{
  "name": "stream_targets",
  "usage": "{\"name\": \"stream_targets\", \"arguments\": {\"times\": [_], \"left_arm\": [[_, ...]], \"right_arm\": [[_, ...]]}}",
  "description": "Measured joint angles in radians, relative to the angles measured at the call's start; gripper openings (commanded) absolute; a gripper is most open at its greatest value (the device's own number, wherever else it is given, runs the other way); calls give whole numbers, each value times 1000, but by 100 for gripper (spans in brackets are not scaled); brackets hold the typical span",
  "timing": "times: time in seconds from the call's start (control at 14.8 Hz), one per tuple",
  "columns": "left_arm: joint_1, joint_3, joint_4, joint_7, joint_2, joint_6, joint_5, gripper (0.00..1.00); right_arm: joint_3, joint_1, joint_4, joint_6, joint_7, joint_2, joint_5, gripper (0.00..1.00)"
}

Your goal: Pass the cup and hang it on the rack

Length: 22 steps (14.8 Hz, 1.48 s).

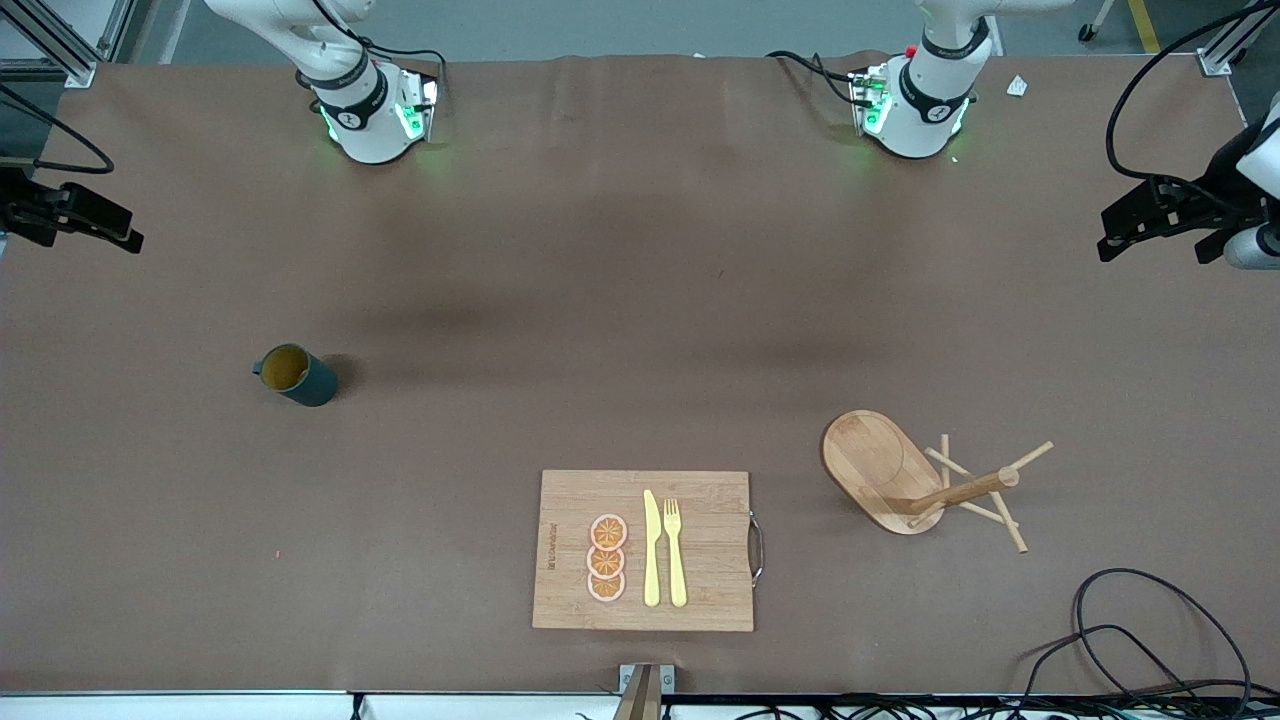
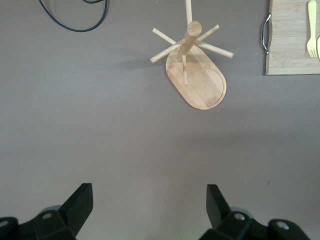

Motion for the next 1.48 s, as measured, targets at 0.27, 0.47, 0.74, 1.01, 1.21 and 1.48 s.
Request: {"name": "stream_targets", "arguments": {"times": [0.27, 0.47, 0.74, 1.01, 1.21, 1.48], "left_arm": [[1, 0, 0, 0, 0, 0, 0, 100], [1, 1, 0, 1, 0, 0, 0, 100], [1, 1, 0, 1, 0, 0, 0, 100], [2, 1, 0, 1, 1, 0, 0, 100], [2, 1, 0, 1, 5, 0, 0, 100], [3, 2, 0, 1, 11, 0, 0, 100]], "right_arm": [[-1, 0, 0, 1, 0, 0, 7, 100], [-7, -8, 6, 2, -2, -1, 33, 100], [-9, -27, 4, 9, -14, 23, 35, 100], [-9, -35, 3, 75, -71, 119, 35, 100], [-9, -61, -18, 162, -258, 189, 38, 100], [-9, -81, -160, 335, -449, 225, 42, 100]]}}
